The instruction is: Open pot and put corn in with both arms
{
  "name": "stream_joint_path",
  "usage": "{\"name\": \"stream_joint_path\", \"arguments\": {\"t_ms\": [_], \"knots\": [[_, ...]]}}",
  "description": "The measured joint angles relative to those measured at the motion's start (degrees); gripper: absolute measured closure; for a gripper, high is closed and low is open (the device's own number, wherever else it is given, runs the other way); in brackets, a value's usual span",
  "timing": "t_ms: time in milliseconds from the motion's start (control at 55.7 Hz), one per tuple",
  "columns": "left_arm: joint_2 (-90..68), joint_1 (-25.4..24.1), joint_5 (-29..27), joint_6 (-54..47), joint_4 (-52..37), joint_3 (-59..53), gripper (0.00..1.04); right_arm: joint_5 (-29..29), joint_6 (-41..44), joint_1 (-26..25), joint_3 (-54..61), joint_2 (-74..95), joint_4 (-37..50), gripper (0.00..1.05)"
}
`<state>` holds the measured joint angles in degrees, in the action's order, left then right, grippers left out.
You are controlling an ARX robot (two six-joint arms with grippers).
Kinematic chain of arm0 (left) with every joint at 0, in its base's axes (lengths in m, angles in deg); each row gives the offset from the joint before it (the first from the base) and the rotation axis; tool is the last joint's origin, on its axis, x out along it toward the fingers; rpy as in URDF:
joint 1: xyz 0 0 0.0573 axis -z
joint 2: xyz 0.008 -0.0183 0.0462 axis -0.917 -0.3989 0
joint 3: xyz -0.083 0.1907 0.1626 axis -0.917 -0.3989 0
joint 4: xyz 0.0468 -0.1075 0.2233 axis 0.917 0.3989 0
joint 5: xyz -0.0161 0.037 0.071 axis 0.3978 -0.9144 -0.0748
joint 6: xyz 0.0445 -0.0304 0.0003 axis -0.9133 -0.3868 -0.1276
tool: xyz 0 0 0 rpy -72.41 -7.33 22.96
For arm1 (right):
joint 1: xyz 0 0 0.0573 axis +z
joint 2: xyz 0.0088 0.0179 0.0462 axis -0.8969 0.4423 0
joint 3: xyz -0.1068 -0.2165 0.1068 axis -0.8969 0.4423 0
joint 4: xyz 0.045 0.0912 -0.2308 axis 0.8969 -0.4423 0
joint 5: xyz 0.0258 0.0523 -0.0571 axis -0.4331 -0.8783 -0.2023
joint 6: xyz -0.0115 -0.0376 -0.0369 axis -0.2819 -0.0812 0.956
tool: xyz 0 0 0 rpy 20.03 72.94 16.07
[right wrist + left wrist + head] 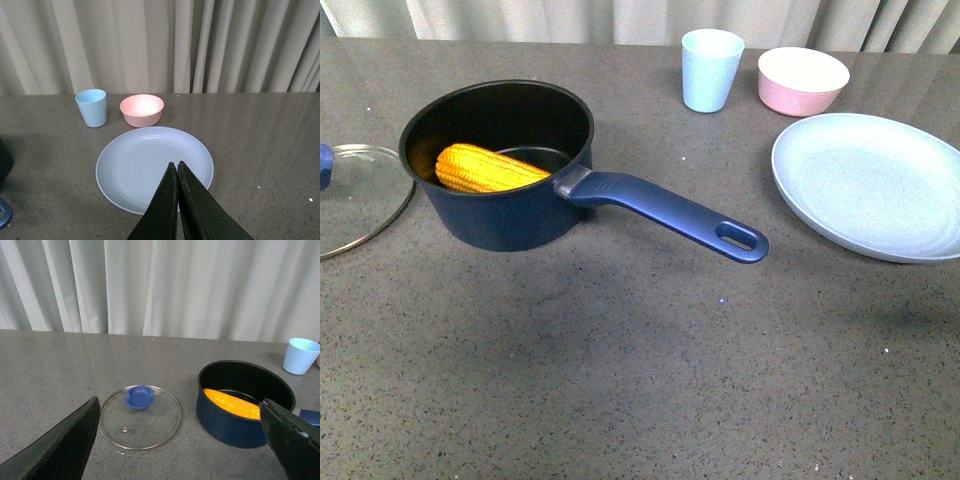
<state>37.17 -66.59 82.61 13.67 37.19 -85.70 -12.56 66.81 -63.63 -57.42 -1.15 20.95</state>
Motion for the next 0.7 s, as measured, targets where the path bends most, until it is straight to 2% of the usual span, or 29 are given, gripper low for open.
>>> {"name": "stream_joint_path", "arguments": {"t_ms": [323,611,700], "knots": [[0.0,0.0,0.0,0.0,0.0,0.0,0.09,0.0,0.0,0.0,0.0,-8.59,-8.41,1.03],[0.0,0.0,0.02,0.0,0.0,0.0,0.09,0.0,0.0,0.0,0.0,-12.63,-12.48,1.03],[0.0,0.0,0.0,0.0,0.0,0.0,0.09,0.04,0.0,0.0,-0.02,-18.97,-20.79,1.03]]}}
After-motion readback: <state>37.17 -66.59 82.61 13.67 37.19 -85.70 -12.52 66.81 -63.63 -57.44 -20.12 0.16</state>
